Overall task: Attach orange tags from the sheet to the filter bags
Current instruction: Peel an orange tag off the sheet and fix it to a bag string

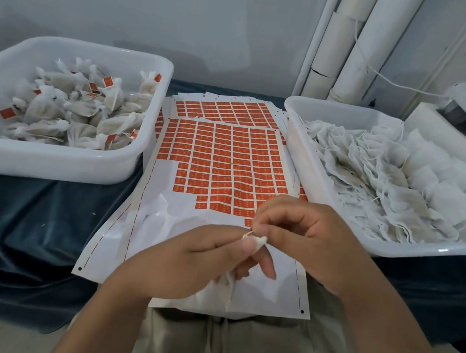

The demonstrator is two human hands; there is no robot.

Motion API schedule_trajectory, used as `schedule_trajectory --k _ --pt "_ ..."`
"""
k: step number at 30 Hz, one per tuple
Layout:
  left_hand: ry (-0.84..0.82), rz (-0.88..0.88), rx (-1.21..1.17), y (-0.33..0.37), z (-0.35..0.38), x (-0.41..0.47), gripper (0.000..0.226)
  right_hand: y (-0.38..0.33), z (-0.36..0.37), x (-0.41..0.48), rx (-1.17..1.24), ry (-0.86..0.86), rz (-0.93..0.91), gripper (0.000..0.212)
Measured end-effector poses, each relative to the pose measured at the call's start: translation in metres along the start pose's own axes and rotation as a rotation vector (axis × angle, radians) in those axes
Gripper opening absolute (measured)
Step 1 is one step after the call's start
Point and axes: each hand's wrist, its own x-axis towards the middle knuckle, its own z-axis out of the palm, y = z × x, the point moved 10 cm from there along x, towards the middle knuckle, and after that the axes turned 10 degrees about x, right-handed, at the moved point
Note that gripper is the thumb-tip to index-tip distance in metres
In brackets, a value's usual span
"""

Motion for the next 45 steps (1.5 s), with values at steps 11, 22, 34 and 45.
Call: schedule_trajectory --k 11,22,34,45 --pt "0.080 0.000 -0.197 -0.008 -0.009 0.001 0.045 -0.047 0.007 -0.015 -0.578 0.067 -0.432 0.020" --pt "0.010 -0.058 -0.415 -0.034 0.002 0.008 0.054 -0.044 0.011 -0.015 -0.661 0.029 -0.401 0.024" --pt "0.019 -0.057 -0.416 -0.038 -0.001 0.008 0.051 -0.048 0.011 -0.016 -0.745 0.137 -0.513 0.018" --pt "-0.018 0.027 -0.772 -0.023 0.009 0.011 0.042 -0.001 0.012 -0.001 -0.117 -0.041 0.011 0.015"
